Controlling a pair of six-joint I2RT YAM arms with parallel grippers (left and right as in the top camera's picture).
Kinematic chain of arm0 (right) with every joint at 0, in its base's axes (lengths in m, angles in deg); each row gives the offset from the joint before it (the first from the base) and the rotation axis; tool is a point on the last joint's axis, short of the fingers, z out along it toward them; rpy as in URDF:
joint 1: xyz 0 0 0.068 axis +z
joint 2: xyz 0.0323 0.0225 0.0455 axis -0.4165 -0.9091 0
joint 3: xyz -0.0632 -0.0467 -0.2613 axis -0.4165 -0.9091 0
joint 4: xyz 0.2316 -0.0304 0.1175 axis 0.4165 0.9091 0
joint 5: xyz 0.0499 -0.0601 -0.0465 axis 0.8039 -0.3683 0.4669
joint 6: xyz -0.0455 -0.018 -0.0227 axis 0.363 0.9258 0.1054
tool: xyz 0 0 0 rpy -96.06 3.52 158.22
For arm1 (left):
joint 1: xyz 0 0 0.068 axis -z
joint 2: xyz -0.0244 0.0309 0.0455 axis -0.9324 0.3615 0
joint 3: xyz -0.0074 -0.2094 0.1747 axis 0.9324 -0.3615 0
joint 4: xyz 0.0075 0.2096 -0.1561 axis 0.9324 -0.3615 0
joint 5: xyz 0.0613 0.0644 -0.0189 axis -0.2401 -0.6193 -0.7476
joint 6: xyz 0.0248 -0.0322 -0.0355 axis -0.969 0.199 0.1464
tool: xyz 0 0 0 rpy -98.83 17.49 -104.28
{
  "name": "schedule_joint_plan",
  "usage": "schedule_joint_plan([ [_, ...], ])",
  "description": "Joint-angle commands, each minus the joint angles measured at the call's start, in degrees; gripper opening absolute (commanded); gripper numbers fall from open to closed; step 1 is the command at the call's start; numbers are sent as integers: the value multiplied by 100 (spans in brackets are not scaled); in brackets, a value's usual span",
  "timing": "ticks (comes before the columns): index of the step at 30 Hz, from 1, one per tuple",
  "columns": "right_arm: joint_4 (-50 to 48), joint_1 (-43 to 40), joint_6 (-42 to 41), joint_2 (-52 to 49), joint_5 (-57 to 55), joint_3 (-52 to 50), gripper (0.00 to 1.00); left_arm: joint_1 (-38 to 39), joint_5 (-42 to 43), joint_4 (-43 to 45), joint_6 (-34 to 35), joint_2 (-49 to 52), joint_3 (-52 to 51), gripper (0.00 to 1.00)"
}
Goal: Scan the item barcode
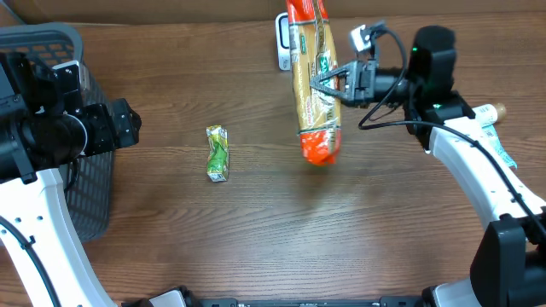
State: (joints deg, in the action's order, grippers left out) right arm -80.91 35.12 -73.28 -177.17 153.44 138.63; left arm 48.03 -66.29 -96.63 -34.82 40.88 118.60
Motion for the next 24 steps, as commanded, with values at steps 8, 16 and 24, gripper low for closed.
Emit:
schedule_joint_plan([
  [8,3657,372,2881,66,-5014,1309,3,-20,48,-9,-111,44,37,99],
  [16,4701,1126,4135,-876,-7656,3206,3,-20,46,-9,-111,61,37,100],
  [24,4907,1537,5025,-2651,-9110,4719,4,-22,46,-11,-111,61,37,100],
])
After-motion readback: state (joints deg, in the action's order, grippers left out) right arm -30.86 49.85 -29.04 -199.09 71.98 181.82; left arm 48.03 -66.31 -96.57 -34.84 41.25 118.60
